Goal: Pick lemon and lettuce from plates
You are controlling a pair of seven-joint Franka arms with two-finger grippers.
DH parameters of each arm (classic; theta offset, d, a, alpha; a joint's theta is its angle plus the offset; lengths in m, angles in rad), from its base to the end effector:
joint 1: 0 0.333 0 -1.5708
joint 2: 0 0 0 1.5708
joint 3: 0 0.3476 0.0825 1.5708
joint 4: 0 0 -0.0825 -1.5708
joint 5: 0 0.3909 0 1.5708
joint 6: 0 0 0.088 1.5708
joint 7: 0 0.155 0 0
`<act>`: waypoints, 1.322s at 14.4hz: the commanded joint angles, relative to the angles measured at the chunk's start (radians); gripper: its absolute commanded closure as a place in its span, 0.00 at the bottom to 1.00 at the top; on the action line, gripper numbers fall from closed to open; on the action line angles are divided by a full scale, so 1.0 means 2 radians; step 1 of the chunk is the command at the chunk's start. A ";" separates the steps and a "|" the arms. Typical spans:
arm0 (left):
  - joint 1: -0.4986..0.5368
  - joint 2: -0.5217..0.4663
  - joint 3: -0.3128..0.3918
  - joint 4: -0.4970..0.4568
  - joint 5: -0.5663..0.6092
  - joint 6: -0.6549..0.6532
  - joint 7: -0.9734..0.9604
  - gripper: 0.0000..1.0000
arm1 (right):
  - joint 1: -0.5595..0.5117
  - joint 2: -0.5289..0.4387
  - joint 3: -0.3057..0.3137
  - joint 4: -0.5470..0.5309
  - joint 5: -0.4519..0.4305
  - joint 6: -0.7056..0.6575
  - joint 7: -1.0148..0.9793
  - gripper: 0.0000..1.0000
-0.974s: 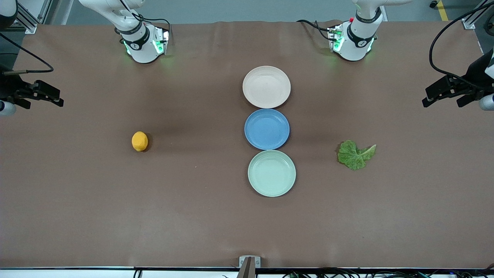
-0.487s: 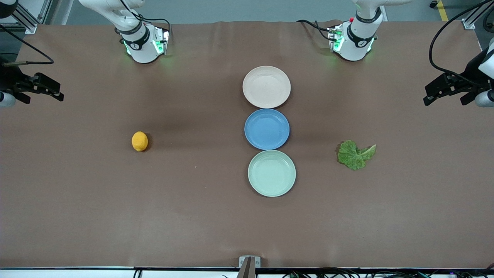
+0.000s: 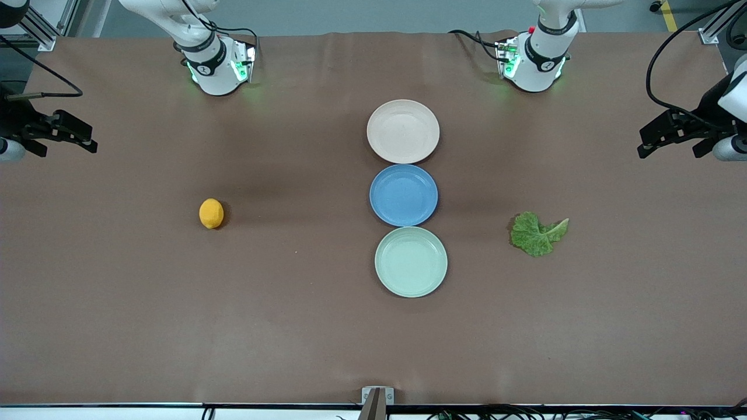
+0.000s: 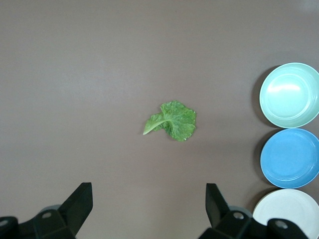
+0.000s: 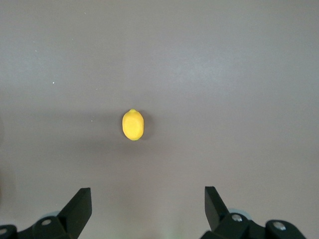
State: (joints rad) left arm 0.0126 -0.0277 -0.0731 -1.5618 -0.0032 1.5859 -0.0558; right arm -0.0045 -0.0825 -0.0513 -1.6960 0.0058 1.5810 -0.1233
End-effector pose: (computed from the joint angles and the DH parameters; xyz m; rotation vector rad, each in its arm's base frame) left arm 0.5553 -0.0347 0.6293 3.1364 -0.0075 0.0809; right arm 0.5298 -0.0297 0.5941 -3.1265 -0.1057 0.0494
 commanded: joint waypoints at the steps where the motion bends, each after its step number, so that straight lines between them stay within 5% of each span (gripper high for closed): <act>1: 0.003 -0.015 0.002 -0.011 0.001 0.011 0.007 0.00 | 0.002 -0.018 0.000 -0.018 0.004 0.008 0.008 0.00; 19: 0.002 -0.015 0.002 -0.011 0.001 0.009 0.007 0.00 | 0.003 -0.019 0.002 -0.016 0.012 0.006 0.028 0.00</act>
State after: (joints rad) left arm 0.0147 -0.0365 -0.0697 -1.5636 -0.0032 1.5913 -0.0558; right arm -0.0044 -0.0866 -0.0486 -1.6960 0.0190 1.5822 -0.0935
